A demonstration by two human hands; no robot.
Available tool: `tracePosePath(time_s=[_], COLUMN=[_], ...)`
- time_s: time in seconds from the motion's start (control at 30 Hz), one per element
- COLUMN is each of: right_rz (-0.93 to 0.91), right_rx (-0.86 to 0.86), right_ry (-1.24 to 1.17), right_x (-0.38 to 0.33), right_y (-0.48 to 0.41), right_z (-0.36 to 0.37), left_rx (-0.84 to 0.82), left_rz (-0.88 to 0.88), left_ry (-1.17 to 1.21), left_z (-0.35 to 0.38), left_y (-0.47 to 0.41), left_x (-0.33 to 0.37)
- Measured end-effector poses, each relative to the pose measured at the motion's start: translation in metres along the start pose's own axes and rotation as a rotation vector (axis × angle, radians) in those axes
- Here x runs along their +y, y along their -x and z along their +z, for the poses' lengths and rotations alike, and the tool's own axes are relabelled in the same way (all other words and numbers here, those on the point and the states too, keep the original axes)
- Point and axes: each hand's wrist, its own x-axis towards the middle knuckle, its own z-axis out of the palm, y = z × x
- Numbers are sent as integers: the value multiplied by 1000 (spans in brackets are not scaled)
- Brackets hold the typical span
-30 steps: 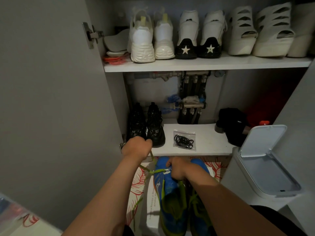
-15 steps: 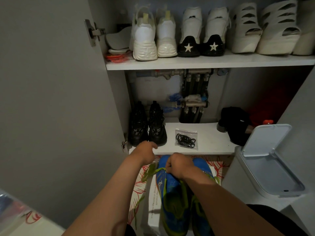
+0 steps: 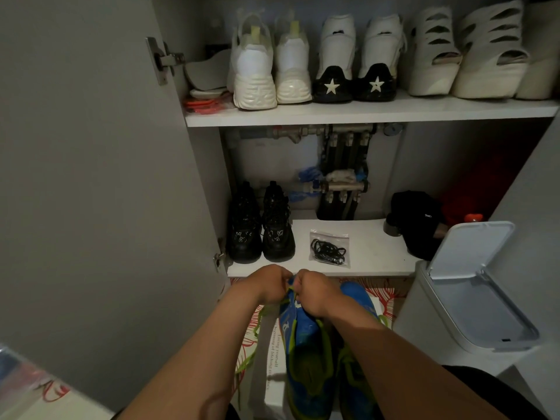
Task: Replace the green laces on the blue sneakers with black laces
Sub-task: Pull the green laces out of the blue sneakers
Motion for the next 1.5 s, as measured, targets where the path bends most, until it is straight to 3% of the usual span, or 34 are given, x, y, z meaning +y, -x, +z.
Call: tracePosePath(time_s=[0.27, 0.4, 0.53, 0.67, 0.83, 0.93, 1.03, 1.23, 1.33, 1.5], right_rz=[-26, -65, -103, -79, 48, 161, 127, 78, 70, 70], right_rx=[-20, 139, 361, 460, 384, 189, 66, -101, -105, 2], right_ry=[-102, -278, -658, -904, -795, -580, -404, -357, -210, -318], right_x=[2, 0, -8, -8, -2, 8, 11, 0, -1, -1], right_y=[1, -2, -7, -11, -15, -13, -8, 0, -1, -5], right_z=[-3, -7, -23, -30, -23, -16, -12, -8, -9, -17], left_rx=[-82, -68, -70, 65, 145, 305, 429, 646, 684, 641], left_rz=[-107, -145, -130, -116, -89, -72, -34, 32, 57, 33], left_ry=[69, 53, 69, 33, 87, 298, 509, 969, 957, 714], left_z=[23, 30, 30, 26, 22, 14, 4, -23, -27, -21], left_y=[-6, -11, -14, -16, -17, -19, -18, -10, -7, -6], left_x=[-6, -8, -7, -5, -1, 0, 7, 29, 28, 18])
